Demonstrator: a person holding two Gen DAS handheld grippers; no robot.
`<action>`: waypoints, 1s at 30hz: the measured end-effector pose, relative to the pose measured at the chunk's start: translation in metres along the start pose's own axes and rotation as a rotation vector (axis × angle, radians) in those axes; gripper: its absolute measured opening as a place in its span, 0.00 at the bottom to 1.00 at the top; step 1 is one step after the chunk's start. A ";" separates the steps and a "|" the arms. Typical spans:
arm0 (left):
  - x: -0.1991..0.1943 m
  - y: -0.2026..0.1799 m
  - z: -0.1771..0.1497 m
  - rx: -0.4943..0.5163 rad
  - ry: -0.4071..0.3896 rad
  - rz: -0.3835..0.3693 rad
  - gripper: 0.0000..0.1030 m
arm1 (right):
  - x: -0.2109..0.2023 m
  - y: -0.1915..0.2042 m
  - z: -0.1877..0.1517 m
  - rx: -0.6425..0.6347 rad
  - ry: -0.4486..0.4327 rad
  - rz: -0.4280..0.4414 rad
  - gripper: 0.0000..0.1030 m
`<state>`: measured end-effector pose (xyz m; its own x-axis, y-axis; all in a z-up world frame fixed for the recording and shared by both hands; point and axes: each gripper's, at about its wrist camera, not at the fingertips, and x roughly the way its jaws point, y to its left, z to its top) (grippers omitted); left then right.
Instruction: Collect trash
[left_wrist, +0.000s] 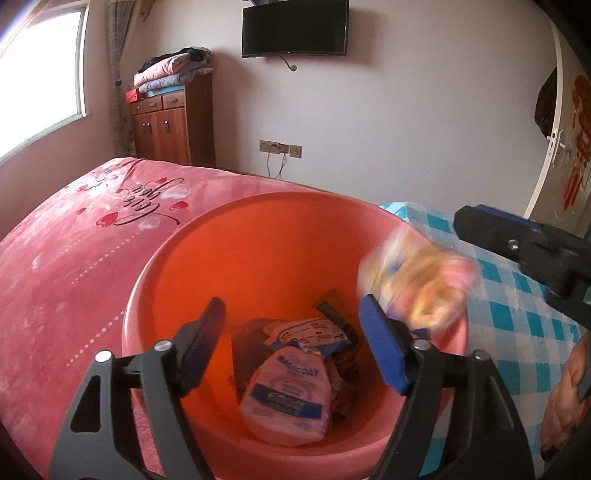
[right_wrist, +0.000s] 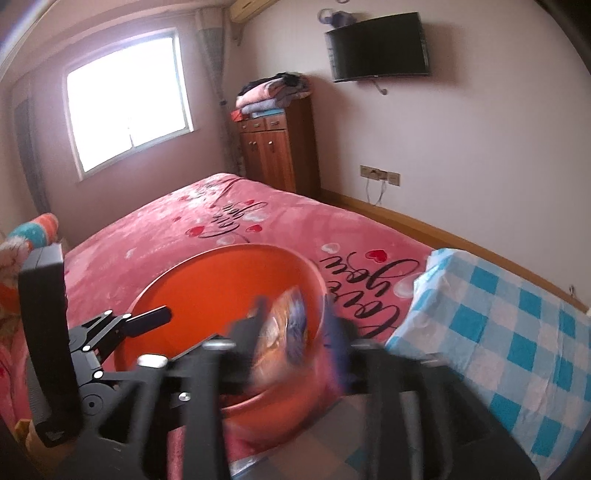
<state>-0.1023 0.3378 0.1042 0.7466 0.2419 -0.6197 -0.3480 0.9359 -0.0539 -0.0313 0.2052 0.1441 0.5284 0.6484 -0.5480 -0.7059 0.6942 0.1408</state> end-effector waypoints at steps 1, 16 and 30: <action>0.000 -0.001 0.000 0.003 -0.003 0.007 0.82 | -0.003 -0.003 -0.001 0.013 -0.013 -0.006 0.63; 0.001 -0.013 -0.002 0.024 -0.005 0.057 0.92 | -0.030 -0.041 -0.018 0.075 -0.075 -0.154 0.91; -0.015 0.000 -0.002 -0.068 -0.034 0.071 0.94 | -0.054 -0.058 -0.051 0.041 -0.155 -0.224 0.94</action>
<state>-0.1146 0.3333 0.1126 0.7373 0.3166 -0.5968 -0.4373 0.8970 -0.0645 -0.0429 0.1145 0.1238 0.7376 0.5149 -0.4368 -0.5450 0.8359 0.0650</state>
